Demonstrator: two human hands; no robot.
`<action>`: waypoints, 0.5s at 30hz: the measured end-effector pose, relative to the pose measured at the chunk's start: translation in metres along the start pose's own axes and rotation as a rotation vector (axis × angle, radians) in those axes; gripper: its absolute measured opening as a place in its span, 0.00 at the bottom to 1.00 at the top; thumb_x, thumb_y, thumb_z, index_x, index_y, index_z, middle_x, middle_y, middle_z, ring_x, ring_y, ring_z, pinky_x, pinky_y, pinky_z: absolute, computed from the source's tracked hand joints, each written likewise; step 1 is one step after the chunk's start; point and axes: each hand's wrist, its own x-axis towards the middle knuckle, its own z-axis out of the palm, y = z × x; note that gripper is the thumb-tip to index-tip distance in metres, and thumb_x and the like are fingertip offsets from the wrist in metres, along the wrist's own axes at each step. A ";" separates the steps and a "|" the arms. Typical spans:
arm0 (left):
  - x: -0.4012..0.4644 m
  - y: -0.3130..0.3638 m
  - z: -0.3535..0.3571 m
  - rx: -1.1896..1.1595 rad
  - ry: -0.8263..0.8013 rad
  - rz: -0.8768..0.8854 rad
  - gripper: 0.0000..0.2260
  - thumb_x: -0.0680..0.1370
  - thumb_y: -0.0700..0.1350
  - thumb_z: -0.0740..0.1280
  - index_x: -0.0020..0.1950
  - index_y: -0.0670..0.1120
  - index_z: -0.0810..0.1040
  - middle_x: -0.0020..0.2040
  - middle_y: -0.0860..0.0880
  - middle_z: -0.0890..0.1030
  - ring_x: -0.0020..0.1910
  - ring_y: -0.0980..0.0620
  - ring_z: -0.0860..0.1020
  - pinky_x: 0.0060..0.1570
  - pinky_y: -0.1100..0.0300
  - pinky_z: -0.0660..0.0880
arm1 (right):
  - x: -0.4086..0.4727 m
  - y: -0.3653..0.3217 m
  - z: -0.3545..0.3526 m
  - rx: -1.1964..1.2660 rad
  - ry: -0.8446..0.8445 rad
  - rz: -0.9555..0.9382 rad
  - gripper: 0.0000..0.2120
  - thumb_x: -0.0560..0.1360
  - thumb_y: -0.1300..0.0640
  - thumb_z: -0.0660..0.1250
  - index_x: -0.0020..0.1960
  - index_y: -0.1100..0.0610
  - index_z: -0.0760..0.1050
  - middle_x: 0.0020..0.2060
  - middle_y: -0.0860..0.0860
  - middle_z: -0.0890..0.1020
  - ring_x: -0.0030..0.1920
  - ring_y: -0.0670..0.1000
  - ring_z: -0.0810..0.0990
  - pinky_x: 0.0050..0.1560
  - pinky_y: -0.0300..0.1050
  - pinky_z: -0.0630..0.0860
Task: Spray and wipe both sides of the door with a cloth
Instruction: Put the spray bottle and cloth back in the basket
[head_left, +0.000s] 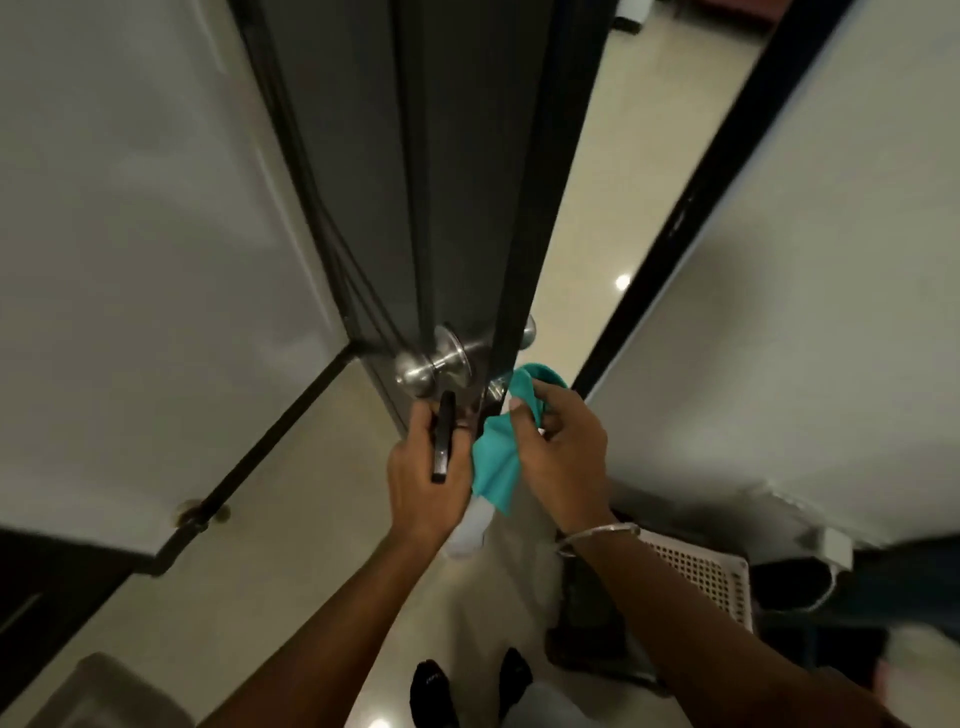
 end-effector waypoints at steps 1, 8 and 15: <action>0.003 0.001 0.005 -0.001 -0.017 0.009 0.12 0.81 0.52 0.62 0.57 0.46 0.75 0.35 0.53 0.79 0.31 0.56 0.78 0.30 0.57 0.76 | 0.003 0.002 -0.001 0.019 0.017 0.011 0.12 0.81 0.54 0.70 0.64 0.52 0.78 0.57 0.47 0.82 0.53 0.42 0.81 0.51 0.23 0.73; 0.019 0.005 0.047 0.041 -0.119 0.047 0.07 0.82 0.48 0.64 0.53 0.45 0.73 0.35 0.56 0.78 0.31 0.57 0.79 0.30 0.67 0.73 | 0.036 0.018 -0.019 0.011 0.028 0.087 0.17 0.84 0.54 0.66 0.72 0.55 0.74 0.58 0.47 0.82 0.49 0.39 0.80 0.49 0.20 0.72; 0.025 0.017 0.095 0.036 -0.181 0.135 0.06 0.83 0.45 0.64 0.57 0.43 0.74 0.38 0.54 0.79 0.32 0.57 0.79 0.32 0.65 0.74 | 0.047 0.056 -0.057 0.078 -0.036 0.117 0.19 0.85 0.55 0.64 0.75 0.53 0.71 0.60 0.50 0.82 0.54 0.45 0.83 0.50 0.30 0.80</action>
